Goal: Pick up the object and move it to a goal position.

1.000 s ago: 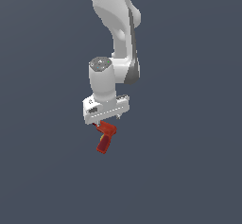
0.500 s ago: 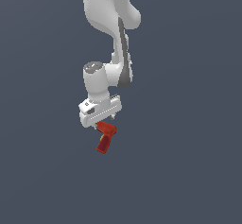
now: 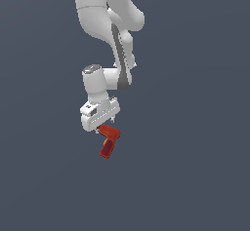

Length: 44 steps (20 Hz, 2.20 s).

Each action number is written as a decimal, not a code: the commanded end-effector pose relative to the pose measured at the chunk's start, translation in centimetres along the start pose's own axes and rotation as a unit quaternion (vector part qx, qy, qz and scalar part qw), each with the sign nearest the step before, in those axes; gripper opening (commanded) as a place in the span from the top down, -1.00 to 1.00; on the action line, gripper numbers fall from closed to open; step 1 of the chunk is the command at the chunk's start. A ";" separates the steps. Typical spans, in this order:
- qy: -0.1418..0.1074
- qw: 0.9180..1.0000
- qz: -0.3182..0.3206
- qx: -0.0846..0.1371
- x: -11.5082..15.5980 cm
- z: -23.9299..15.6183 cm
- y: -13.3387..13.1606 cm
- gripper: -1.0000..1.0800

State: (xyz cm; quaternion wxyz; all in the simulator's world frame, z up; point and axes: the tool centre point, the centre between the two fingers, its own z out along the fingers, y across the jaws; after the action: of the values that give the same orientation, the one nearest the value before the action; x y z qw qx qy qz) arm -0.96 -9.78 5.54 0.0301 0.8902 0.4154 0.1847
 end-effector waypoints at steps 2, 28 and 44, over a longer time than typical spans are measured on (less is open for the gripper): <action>0.023 0.999 -0.038 -0.013 -0.5 0.1 -0.1 -1.00; 0.074 0.988 -0.123 -0.056 -1.2 0.9 -0.1 -1.00; 0.075 0.988 -0.124 -0.056 -0.9 2.5 0.1 1.00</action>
State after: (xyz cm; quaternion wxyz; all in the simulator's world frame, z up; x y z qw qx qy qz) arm -0.39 -10.43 3.39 0.0749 0.8113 0.5129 0.2705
